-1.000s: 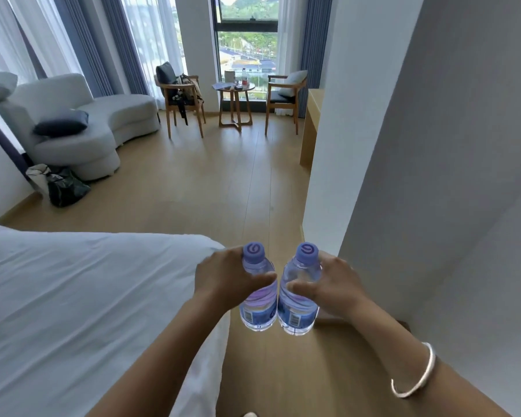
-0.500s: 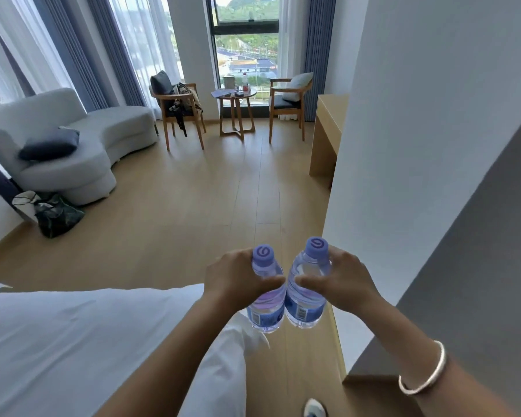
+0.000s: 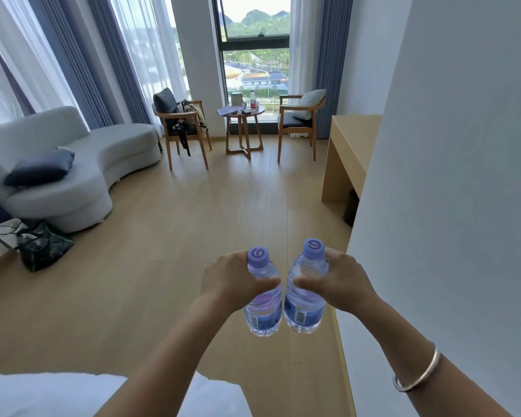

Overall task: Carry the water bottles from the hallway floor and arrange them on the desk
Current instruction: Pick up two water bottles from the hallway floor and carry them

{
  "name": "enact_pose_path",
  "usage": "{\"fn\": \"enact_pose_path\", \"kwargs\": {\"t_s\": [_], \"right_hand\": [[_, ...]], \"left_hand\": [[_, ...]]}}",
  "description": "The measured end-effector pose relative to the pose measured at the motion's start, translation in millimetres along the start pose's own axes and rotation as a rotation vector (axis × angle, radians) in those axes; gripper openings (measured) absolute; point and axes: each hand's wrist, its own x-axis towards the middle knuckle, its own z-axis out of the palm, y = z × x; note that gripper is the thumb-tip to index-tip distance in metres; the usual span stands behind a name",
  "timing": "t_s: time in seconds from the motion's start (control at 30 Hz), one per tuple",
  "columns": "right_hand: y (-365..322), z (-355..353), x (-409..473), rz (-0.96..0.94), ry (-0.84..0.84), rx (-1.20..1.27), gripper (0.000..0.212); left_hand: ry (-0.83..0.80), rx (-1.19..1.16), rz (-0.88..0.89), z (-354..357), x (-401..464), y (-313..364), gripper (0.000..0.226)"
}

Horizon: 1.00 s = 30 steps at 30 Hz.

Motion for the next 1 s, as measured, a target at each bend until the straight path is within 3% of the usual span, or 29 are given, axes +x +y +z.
{"fn": "enact_pose_path", "kwargs": {"t_s": [0.57,0.83,1.0], "right_hand": [[44,-8,256,0.102,0.035,-0.054,0.021],[54,-8,405,0.185,0.081,-0.072,0.025],[58,-20,487,0.253,0.207,-0.076,0.026]], "left_hand": [[-0.041,-0.019,0.022,34,273,11,0.042],[-0.077,-0.014,0.148,42,446,13,0.043],[-0.052,-0.012,0.272,46,554,28,0.043]]}}
